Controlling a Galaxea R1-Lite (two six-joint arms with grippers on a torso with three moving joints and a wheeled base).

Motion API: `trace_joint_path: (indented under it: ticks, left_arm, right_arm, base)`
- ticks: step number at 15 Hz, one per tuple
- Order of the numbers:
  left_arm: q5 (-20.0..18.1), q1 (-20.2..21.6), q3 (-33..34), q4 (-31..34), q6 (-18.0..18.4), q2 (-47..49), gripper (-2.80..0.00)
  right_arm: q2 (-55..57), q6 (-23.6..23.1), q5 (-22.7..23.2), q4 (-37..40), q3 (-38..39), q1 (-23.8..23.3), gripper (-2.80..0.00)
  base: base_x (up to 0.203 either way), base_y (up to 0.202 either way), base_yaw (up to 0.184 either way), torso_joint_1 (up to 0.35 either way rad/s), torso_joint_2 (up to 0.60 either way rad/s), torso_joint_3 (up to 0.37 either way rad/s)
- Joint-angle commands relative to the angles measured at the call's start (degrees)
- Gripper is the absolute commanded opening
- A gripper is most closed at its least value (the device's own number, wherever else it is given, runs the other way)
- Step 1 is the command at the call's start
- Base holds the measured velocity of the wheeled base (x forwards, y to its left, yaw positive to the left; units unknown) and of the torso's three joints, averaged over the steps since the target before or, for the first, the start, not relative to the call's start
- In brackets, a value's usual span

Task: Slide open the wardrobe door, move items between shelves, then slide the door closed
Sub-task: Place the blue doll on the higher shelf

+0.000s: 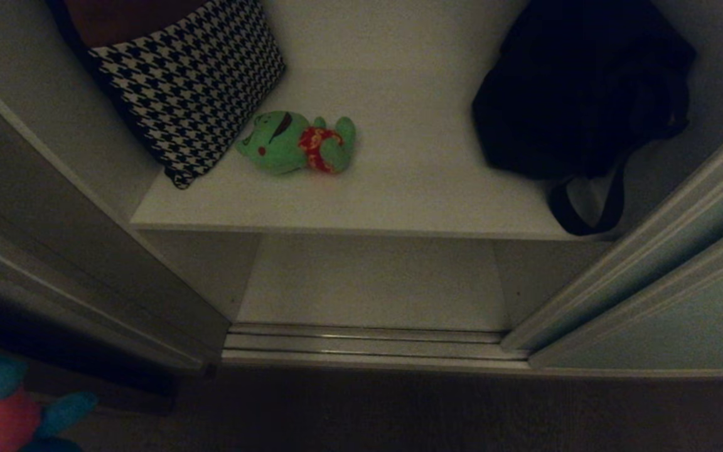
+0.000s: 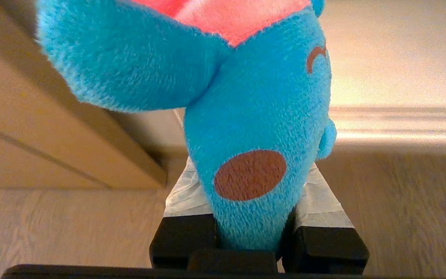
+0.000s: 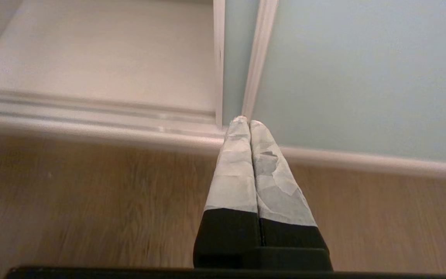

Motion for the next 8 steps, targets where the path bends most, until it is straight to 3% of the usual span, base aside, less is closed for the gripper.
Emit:
trace_joint_path:
  ticks: [1, 4, 8]
  left_arm:
    - [0.04, 0.02, 0.00, 0.00, -0.11, 0.08, -2.80]
    - [0.70, 0.02, 0.00, -0.09, -1.87, 0.08, -2.80]
    - [0.73, 0.02, -0.02, 0.05, -1.20, 0.08, -2.80]
  right_arm:
    - [-0.18, -0.02, 0.02, -0.02, 0.00, 0.02, -2.80]
    - [-0.18, -0.02, 0.02, -0.02, 0.00, 0.02, -2.80]
    - [-0.18, -0.02, 0.02, -0.02, 0.00, 0.02, -2.80]
  base:
    - [0.195, 0.000, 0.001, -0.002, 0.00, 0.002]
    - [0.167, 0.000, 0.001, 0.001, 0.00, 0.004]
    - [0.000, 0.000, 0.000, 0.000, 0.00, 0.000]
